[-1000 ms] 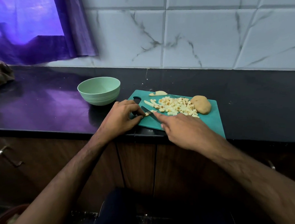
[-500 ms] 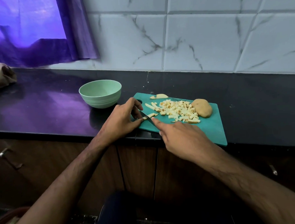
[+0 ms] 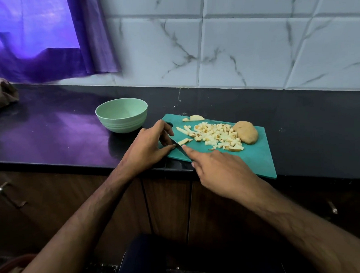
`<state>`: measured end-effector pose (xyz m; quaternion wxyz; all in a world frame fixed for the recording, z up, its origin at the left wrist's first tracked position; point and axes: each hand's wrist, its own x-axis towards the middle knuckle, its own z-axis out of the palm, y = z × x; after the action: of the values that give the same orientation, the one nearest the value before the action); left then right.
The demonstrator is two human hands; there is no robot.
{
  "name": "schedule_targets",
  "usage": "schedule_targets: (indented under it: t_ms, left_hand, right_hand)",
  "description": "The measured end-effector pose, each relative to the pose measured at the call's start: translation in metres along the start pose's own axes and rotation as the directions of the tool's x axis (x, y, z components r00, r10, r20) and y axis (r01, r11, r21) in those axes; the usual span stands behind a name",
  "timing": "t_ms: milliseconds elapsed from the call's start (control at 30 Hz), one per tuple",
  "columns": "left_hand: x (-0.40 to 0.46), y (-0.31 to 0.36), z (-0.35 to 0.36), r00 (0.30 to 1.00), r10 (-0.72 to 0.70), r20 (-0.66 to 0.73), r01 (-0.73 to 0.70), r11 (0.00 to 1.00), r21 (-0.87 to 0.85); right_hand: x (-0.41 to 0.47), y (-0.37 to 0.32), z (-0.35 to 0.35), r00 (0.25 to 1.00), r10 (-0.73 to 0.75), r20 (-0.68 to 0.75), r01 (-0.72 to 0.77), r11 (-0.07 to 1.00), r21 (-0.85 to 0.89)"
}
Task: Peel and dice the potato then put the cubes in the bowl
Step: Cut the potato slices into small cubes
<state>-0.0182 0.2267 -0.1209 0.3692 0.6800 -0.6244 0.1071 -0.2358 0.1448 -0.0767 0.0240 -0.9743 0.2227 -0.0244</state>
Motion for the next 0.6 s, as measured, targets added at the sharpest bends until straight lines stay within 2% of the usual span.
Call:
schedule_targets:
  t_ms: [133,300,400,600]
  left_hand:
    - [0.001,-0.001,0.001,0.999,0.011,0.048,-0.013,0.999,0.03]
    - [0.001,-0.005,0.002,0.996,0.011,0.093,-0.017,0.998,0.066]
    - [0.007,-0.01,0.002,0.996,0.0,0.087,-0.003,0.999,0.036]
    - [0.032,-0.025,0.004,0.999,0.002,0.053,-0.009,0.992,0.126]
  right_hand:
    - [0.011,0.023,-0.023,0.994,-0.007,0.109,-0.027,0.952,0.304]
    - [0.013,0.064,-0.029,0.992,0.11,0.056,-0.121,0.773,0.622]
    - [0.003,0.073,-0.028,0.99,0.125,0.068,-0.141,0.782,0.607]
    - [-0.022,0.047,-0.034,0.992,-0.012,0.128,-0.046,0.898,0.437]
